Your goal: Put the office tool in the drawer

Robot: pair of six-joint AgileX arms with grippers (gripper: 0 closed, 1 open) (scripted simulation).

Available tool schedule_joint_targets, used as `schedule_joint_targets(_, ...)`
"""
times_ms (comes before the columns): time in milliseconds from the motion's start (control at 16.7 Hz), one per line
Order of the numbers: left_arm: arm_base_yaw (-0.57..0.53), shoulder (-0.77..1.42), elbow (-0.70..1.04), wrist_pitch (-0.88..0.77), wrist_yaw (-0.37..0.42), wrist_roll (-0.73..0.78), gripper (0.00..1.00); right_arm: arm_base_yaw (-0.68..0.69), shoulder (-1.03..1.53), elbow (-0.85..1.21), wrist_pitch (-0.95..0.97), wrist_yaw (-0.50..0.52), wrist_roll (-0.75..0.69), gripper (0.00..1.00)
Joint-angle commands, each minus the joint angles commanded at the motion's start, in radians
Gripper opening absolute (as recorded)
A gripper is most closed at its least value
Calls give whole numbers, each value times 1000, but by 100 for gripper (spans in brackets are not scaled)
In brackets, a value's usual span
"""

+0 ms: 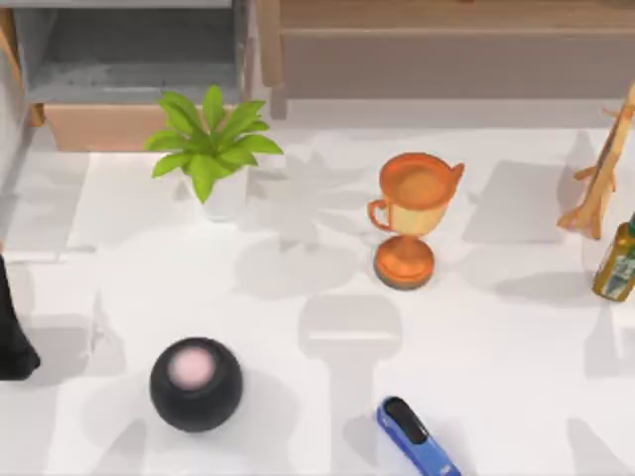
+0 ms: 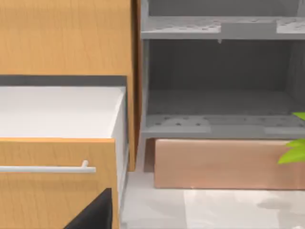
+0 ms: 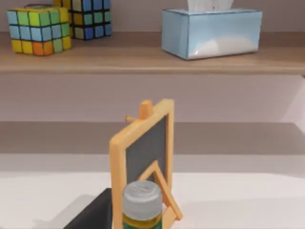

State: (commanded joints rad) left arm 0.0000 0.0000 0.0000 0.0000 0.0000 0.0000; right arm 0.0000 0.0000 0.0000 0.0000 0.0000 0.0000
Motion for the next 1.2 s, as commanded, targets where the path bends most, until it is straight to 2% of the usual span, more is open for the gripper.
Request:
schedule_joint_targets(240,-23,30,30,-20,1,-30,100,0,0,0,0,0,0,100)
schedule_joint_targets(480,-143,218,206,-131,3,-211,100,0,0,0,0,0,0,100)
schedule_joint_targets(720,-326,573,475,-313,2,-506,100,0,0,0,0,0,0,100)
schedule_joint_targets(1200,-747,1456,1072,-742,13,-1182,100,0,0,0,0,0,0,100)
